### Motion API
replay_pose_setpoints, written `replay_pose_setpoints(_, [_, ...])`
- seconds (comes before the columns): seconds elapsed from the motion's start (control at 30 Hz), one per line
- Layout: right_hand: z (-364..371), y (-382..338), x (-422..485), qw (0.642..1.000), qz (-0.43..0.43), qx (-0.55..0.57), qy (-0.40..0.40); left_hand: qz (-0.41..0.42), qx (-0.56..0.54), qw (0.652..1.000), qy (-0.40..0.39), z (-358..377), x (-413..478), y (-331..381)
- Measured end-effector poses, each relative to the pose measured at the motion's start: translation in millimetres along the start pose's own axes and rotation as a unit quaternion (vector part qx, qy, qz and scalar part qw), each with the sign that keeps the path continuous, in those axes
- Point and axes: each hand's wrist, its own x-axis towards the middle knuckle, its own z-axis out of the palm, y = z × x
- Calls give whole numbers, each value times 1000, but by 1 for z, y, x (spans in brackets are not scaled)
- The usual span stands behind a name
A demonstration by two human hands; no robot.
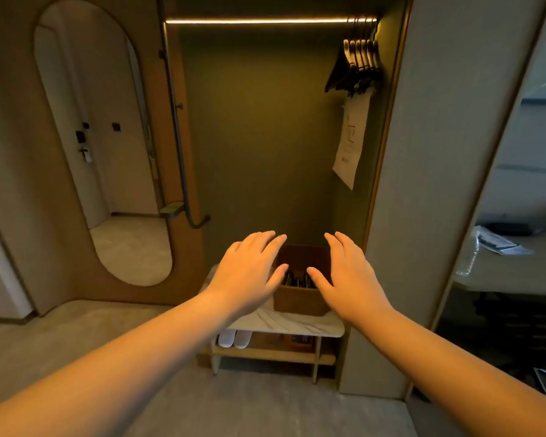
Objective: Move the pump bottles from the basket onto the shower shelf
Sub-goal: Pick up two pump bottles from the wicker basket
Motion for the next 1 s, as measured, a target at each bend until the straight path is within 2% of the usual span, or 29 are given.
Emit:
replay_pose_setpoints(0.27, [99, 19, 82, 998, 41, -19, -38, -9, 8, 999, -37, 91, 42, -82])
replay_pose_setpoints(0.5, [182, 36, 133, 993, 81, -35, -83, -52, -67, 992, -94, 166, 72, -142])
replay_pose_setpoints(0.73, [222, 70, 159, 983, 139, -30, -115, -67, -94, 983, -141, 226, 108, -163])
replay_pose_setpoints(1.0, [272, 123, 210, 981, 140, -17, -137, -95, -108, 975, -168, 306, 148, -174])
